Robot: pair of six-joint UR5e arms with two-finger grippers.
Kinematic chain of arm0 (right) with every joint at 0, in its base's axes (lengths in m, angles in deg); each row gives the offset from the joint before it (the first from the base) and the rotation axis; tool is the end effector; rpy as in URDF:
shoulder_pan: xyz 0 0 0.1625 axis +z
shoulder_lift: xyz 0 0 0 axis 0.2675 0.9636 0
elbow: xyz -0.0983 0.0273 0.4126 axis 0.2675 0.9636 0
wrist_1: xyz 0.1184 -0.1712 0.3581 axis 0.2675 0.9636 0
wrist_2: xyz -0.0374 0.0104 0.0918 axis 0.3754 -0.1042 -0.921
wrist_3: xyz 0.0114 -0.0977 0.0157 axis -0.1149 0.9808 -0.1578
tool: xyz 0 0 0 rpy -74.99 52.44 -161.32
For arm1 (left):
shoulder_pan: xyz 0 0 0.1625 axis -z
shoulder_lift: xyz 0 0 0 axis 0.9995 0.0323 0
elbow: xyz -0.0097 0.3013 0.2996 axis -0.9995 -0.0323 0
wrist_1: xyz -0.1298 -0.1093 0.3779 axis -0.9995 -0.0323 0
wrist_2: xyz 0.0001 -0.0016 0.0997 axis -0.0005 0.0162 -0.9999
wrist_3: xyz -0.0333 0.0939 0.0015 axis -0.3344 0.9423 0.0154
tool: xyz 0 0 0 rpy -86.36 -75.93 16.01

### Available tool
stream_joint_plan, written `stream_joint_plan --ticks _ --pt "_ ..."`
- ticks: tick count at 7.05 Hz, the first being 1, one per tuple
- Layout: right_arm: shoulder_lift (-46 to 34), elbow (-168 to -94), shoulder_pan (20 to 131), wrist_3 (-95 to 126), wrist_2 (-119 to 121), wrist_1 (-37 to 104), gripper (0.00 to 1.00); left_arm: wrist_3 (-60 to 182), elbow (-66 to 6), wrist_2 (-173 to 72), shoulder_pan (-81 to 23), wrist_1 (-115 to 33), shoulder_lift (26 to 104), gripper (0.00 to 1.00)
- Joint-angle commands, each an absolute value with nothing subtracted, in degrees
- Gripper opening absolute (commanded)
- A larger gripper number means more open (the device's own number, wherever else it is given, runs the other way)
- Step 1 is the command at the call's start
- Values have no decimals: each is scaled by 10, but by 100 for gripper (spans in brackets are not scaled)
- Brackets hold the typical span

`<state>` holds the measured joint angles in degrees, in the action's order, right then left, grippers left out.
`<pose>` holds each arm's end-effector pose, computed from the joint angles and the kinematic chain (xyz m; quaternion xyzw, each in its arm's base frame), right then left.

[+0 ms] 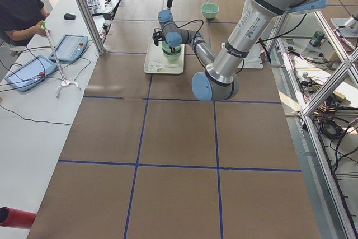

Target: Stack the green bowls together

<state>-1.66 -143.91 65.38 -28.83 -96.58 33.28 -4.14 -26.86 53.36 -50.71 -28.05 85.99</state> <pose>-0.3102 -0.4964 0.3568 0.0479 -0.4407 0.0626 0.8942 0.5185 -0.4915 0.2123 -0.0841 0.4918 -0.0716 0.8637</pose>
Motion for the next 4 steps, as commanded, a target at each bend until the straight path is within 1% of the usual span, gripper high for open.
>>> stream_joint_plan --ticks 1,2,4 --pt "-17 -1440 655 -288 -967 333 100 -41 -268 534 -507 -281 859 71" --pt "-17 -1440 655 -288 -967 333 100 -40 -268 506 -509 -300 858 100" --pt "-16 -1440 659 -288 -968 333 100 -38 -282 501 -504 -305 853 100"
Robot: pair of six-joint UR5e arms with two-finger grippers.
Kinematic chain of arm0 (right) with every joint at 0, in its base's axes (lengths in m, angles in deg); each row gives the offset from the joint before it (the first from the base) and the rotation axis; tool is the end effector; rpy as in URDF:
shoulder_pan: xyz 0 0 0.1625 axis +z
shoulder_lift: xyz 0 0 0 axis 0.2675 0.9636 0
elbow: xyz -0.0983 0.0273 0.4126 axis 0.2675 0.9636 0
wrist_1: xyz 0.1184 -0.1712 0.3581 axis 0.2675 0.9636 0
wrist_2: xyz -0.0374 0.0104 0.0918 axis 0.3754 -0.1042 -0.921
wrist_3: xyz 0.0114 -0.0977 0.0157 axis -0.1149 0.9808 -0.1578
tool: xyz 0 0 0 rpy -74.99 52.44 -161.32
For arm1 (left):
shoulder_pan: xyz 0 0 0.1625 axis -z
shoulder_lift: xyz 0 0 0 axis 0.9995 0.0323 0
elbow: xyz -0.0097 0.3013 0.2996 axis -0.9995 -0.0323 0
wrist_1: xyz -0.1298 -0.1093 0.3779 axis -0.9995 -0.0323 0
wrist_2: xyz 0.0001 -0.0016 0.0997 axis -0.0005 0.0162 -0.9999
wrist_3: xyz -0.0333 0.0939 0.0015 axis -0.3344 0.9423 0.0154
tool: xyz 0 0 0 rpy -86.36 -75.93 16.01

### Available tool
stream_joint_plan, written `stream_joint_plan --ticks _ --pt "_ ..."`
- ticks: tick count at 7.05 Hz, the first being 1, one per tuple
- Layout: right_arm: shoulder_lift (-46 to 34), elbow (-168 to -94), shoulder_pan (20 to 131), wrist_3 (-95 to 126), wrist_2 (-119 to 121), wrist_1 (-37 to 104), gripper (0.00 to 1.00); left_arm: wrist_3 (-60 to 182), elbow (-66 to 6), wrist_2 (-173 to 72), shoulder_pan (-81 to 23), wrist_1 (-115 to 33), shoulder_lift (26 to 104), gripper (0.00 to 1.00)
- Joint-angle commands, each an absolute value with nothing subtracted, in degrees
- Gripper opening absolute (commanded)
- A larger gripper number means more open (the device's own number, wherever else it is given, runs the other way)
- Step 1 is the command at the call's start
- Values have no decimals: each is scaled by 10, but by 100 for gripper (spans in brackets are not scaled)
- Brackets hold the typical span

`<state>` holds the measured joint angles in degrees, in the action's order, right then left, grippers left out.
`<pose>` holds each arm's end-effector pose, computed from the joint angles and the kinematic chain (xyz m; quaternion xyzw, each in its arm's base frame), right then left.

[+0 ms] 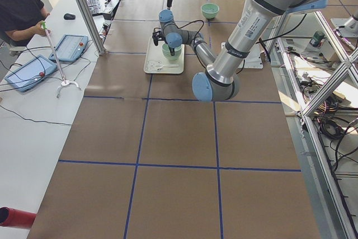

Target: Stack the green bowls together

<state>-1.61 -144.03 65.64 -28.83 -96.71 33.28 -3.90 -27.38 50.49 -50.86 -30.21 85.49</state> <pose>-0.3077 -0.4971 0.3562 0.0485 -0.4415 0.0640 0.8937 0.5158 -0.4923 0.2115 -0.0539 0.5001 -0.0738 0.8611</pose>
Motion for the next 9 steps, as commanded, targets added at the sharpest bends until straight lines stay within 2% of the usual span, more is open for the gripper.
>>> stream_joint_plan --ticks 1,2,3,5,7,9 --pt "-15 -1440 671 -287 -978 334 100 -33 -329 503 -486 -304 819 100" --pt "-4 -1439 709 -254 -1024 338 100 29 -409 504 -466 -302 748 100" --pt "28 -1437 760 -172 -1064 342 100 97 -455 504 -440 -301 688 100" --pt "53 -1381 892 40 -1132 389 100 293 -492 509 -348 -306 567 100" --pt "34 -1313 983 267 -1139 487 100 525 -484 556 -207 -305 473 100" --pt "13 -1262 1023 384 -1134 536 100 744 -406 558 -61 -292 456 100"
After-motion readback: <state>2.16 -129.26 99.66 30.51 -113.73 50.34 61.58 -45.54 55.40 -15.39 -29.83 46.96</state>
